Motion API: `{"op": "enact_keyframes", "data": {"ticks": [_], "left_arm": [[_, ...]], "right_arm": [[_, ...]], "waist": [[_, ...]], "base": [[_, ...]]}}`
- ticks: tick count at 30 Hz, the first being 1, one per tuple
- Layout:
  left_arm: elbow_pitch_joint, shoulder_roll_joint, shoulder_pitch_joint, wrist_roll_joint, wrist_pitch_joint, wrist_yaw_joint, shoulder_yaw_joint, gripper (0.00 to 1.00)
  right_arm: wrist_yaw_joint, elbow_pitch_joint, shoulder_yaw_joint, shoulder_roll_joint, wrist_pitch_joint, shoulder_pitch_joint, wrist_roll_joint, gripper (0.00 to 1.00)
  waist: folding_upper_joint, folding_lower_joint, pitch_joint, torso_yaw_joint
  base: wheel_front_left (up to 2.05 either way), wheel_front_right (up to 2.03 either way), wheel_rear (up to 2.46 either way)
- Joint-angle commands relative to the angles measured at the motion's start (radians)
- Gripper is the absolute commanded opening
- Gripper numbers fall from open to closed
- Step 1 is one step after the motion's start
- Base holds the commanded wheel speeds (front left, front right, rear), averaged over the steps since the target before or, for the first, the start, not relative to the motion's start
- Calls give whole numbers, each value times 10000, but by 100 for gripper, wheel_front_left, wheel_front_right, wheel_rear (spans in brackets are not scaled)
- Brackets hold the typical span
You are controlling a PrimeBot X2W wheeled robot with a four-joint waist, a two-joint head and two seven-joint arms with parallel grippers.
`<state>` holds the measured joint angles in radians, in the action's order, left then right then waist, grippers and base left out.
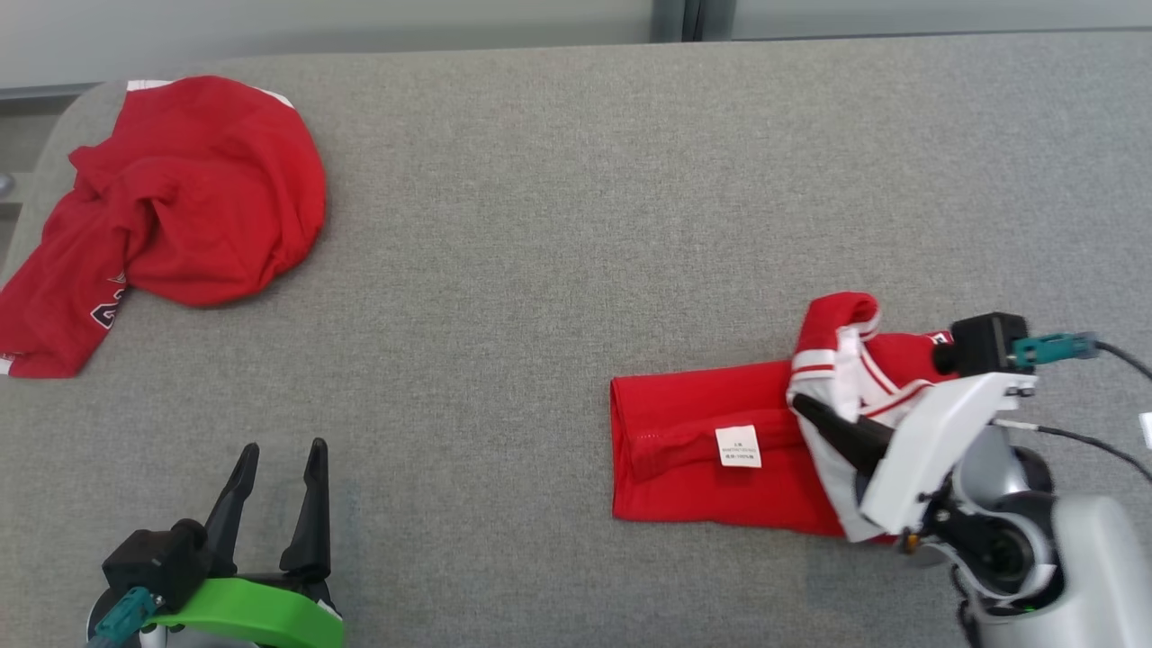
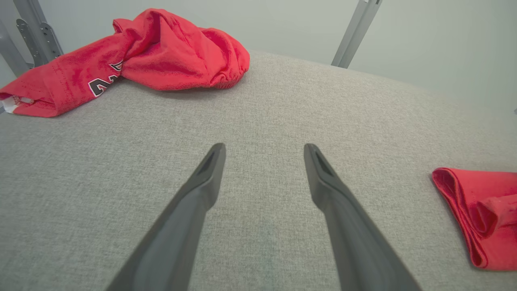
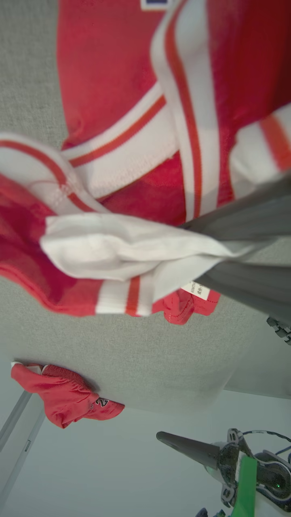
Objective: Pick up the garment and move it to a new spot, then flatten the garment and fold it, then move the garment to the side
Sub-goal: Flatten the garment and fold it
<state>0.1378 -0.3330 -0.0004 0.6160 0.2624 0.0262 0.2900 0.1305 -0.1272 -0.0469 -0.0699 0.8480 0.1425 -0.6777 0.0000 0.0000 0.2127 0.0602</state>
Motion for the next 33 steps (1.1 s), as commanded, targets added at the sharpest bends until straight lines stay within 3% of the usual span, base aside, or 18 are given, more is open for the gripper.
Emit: {"op": "enact_keyframes", "data": {"ticks": [1,9,18,19,20,27,33], "left_arm": [[108,29,-237,-107,23,-59,37,100],[460,117,-561,-126,23,-209,148,100],[702,196,-594,-132,24,-258,185,100],[730,202,-586,-129,24,-261,179,100],[759,216,-550,-134,24,-255,151,100],[692,200,-283,-147,25,-210,6,100],[454,233,-162,-159,25,-152,-108,100]], "right_arm": [[4,262,395,99,-519,171,246,0],[5,1559,2598,174,-2311,599,322,0],[5,2511,3426,185,-3281,1073,240,0],[5,2542,3481,175,-3324,1123,327,58],[5,2455,3594,183,-3403,1159,299,100],[5,836,3075,179,-3273,1165,69,100],[4,-1132,1307,168,-2174,701,335,100]], "waist": [[0,0,158,-49],[0,0,321,11],[0,0,258,91],[0,0,241,98],[0,0,205,99],[0,0,81,22],[0,0,168,-96]], "base": [[0,0,0],[0,0,0],[0,0,0],[0,0,0],[0,0,0],[0,0,0],[0,0,0]]}}
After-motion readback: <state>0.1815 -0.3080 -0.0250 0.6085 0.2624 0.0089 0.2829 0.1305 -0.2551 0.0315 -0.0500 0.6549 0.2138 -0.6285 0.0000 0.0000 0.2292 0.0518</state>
